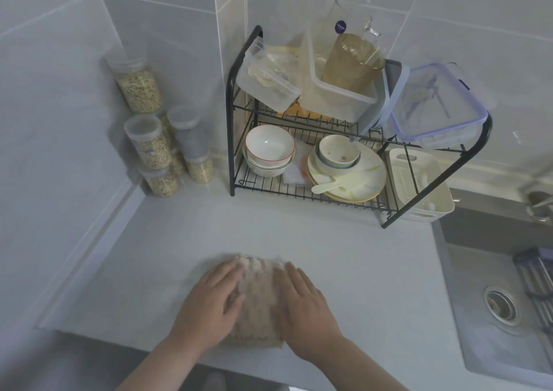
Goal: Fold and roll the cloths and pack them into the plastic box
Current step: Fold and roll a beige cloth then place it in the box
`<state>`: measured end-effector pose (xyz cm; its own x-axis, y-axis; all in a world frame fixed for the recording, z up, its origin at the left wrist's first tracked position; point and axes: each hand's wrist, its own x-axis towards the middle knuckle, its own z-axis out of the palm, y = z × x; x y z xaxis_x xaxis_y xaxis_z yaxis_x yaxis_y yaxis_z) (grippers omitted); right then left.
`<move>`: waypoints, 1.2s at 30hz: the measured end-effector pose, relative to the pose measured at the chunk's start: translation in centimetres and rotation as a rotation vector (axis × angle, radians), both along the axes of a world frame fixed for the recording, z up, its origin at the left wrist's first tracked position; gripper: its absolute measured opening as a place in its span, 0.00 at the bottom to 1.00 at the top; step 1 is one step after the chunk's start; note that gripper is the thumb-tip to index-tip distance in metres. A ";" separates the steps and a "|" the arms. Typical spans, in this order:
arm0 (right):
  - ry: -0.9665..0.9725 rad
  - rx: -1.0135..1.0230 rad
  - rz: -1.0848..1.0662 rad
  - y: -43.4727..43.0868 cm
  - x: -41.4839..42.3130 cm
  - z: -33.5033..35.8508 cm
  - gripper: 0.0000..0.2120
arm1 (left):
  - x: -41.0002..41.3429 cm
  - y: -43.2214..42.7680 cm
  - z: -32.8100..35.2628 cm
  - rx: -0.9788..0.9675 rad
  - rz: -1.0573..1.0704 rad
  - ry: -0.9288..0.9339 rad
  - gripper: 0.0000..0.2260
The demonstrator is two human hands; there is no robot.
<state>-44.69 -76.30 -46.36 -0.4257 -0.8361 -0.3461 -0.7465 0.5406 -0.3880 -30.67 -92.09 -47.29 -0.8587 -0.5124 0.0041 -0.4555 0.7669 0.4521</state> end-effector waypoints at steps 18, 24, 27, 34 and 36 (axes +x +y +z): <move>-0.145 0.101 -0.603 -1.2 1.2 -0.2 0.20 | -2.7 1.1 -0.9 0.624 0.545 0.135 0.03; 0.039 0.123 -0.340 -2.4 0.3 0.2 0.18 | -2.6 1.8 0.8 0.407 0.569 -0.276 0.20; 0.104 -0.034 -0.098 -2.4 -1.7 -0.4 0.26 | -2.4 0.8 1.3 0.283 0.369 -0.099 0.32; -0.039 -0.017 -0.340 0.4 -4.5 -0.8 0.33 | -4.4 -1.9 0.5 0.480 0.044 -0.301 0.42; -0.082 0.071 -0.389 1.5 -4.8 -0.8 0.29 | -4.2 -2.1 -0.4 0.499 0.092 -0.290 0.38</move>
